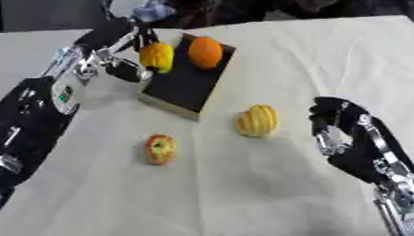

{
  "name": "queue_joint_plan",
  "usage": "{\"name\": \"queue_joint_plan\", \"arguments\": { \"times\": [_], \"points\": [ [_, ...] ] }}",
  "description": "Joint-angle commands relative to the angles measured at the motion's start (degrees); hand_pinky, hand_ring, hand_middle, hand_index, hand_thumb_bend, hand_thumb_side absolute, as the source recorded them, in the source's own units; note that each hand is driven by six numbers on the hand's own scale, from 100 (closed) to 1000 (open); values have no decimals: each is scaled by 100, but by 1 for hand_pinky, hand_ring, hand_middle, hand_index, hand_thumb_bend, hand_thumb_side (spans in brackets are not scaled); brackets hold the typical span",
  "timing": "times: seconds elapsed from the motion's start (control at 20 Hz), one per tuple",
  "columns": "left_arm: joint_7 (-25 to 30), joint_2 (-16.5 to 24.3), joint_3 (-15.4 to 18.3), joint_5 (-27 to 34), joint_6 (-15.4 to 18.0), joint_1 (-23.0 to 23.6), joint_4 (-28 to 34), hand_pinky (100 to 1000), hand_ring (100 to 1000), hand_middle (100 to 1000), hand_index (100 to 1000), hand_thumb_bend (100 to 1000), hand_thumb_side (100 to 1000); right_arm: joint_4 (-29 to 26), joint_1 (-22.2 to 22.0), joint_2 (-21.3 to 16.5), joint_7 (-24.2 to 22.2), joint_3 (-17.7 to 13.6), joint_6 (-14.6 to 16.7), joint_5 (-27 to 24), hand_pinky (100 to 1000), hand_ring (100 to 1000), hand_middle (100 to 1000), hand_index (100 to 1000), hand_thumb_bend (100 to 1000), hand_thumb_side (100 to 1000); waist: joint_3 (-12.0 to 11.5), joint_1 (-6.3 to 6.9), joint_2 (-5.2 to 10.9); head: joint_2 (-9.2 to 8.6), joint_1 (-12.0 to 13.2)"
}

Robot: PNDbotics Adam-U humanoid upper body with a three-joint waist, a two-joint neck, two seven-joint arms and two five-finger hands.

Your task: Pick up objects on the table and place them in the box.

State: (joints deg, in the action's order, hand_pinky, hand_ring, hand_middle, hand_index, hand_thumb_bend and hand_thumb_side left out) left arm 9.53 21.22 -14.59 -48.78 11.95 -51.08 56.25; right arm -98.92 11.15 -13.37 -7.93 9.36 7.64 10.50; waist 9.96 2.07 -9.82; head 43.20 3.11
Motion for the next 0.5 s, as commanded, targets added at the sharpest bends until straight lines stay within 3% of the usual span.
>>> {"name": "queue_joint_plan", "arguments": {
  "times": [0.05, 0.3, 0.5],
  "points": [
    [231, -27, 26, -210, 147, -162, -178, 712, 594, 604, 741, 420, 162, -95, 84, -32, -23, 9, 8, -32, 734, 710, 684, 814, 100, 389, 27, -45, 28, -80, 32],
    [596, -97, 98, -382, 385, -153, -434, 746, 680, 693, 795, 506, 250, -94, 89, -26, -35, 14, 12, -39, 734, 710, 684, 814, 100, 390, 51, -41, 24, -89, 22],
    [674, -48, 124, -356, 428, -123, -356, 751, 699, 718, 808, 586, 332, -93, 85, -25, -27, 3, 11, -37, 735, 711, 684, 814, 100, 388, 39, -51, 23, -89, 7]
  ]
}}
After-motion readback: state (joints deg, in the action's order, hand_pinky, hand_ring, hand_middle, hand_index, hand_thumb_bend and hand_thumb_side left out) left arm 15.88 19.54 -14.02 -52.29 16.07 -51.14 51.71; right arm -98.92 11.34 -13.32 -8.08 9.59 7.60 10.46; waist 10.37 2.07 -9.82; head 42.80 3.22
